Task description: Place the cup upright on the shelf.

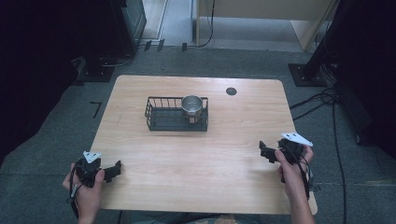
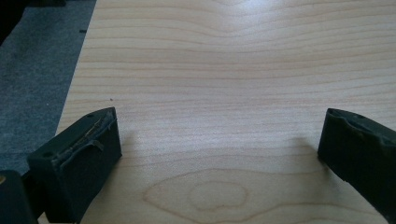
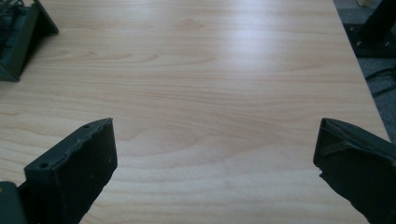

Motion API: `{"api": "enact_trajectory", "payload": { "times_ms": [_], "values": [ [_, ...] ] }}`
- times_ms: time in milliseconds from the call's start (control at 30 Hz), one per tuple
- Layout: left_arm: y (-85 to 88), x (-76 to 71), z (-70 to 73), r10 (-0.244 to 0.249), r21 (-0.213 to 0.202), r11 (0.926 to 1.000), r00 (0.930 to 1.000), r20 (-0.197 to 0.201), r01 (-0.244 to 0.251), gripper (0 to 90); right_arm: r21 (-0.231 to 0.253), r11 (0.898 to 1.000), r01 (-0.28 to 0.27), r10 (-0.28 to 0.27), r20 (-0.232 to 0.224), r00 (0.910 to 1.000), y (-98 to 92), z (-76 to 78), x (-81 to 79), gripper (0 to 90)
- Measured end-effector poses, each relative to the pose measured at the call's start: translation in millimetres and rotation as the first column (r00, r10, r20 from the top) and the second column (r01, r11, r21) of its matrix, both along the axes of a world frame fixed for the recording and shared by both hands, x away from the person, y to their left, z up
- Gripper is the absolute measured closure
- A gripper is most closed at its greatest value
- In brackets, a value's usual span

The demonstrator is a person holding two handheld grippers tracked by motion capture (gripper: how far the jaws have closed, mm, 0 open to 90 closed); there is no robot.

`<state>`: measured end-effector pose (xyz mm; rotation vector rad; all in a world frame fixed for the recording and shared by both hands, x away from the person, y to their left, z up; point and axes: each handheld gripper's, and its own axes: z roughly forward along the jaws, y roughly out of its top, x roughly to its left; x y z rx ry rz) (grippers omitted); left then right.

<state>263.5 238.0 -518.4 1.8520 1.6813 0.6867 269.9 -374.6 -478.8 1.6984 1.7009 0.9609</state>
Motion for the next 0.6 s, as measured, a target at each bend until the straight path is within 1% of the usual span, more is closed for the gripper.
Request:
{"api": "enact_trajectory", "payload": {
  "times_ms": [67,300,467,600],
  "values": [
    [0.0,0.0,0.0,0.0,0.0,1.0,1.0,0.0,0.0,0.0,0.002,1.0,0.013,-0.013,-0.01,0.9999,-6.0,-4.3,-5.2,0.0],
    [0.0,0.0,0.0,0.001,0.0,1.0,1.0,0.0,-0.001,0.0,-0.016,0.999,0.051,-0.052,-0.053,0.9972,-25.0,-19.5,-22.0,0.0],
    [0.0,0.0,0.0,0.0,0.0,1.0,1.0,0.0,0.0,0.0,-0.01,0.997,0.08,-0.081,-0.085,0.9931,-36.4,-33.0,-36.1,0.0],
    [0.0,0.0,0.0,0.0,0.0,1.0,1.0,0.0,0.0,0.0,-0.009,0.996,0.091,-0.092,-0.108,0.9899,-43.1,-42.2,-46.1,0.0]
  ]
}}
